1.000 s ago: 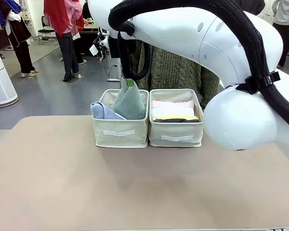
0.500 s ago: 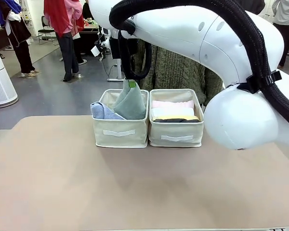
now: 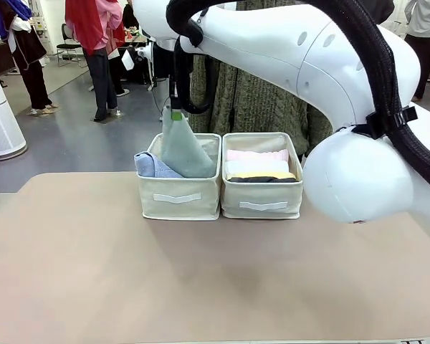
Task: Sort the towels based on their folding style.
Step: Pick up another triangle-folded towel from the table and place it in the left Fabric basket.
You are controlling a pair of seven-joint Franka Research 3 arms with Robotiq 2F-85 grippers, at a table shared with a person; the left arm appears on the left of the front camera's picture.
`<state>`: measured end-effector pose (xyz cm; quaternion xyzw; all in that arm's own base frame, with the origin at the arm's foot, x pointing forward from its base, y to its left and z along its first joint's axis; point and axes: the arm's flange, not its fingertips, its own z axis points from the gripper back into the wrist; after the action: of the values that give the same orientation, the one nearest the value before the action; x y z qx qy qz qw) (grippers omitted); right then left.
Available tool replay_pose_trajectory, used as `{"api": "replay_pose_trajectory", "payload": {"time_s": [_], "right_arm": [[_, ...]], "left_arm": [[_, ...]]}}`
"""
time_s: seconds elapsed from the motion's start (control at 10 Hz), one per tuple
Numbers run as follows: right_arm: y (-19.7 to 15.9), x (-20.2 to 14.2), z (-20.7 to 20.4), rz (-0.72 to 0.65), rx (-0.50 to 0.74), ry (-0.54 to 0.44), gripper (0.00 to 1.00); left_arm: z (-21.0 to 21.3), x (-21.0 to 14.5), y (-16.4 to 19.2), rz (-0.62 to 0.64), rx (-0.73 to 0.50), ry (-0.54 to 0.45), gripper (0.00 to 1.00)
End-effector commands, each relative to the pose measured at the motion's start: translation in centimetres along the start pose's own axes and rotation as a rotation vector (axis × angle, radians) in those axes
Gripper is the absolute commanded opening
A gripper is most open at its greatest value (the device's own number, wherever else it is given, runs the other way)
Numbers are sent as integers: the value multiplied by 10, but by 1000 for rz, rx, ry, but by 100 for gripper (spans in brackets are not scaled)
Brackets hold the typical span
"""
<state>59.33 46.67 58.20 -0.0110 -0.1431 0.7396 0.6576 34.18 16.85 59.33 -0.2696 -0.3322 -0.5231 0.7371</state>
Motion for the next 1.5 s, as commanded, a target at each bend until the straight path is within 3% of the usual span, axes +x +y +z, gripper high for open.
{"api": "replay_pose_trajectory", "payload": {"time_s": [0.0, 0.1, 0.5, 0.7, 1.0, 1.2, 1.4], "right_arm": [[1, -16, -10, 36, -31, -161, 9], [1, -17, -11, 42, -58, -220, 9], [4, -18, -13, 33, -16, -197, 9], [15, -14, -1, 26, 40, -88, 9], [49, -7, 49, 31, -3, 79, 9], [54, -12, 48, 18, 76, 188, 9], [52, -12, 40, 18, 102, 217, 9]], "left_arm": [[-2, -2, 0, -22, 15, -17, 100], [-2, -2, 0, -22, 15, -17, 100], [-2, -2, 0, -22, 15, -17, 100], [-2, -2, 0, -22, 15, -17, 100], [-2, -2, 0, -22, 15, -17, 100], [-2, -2, 0, -22, 15, -17, 100], [-2, -2, 0, -22, 15, -17, 100]]}}
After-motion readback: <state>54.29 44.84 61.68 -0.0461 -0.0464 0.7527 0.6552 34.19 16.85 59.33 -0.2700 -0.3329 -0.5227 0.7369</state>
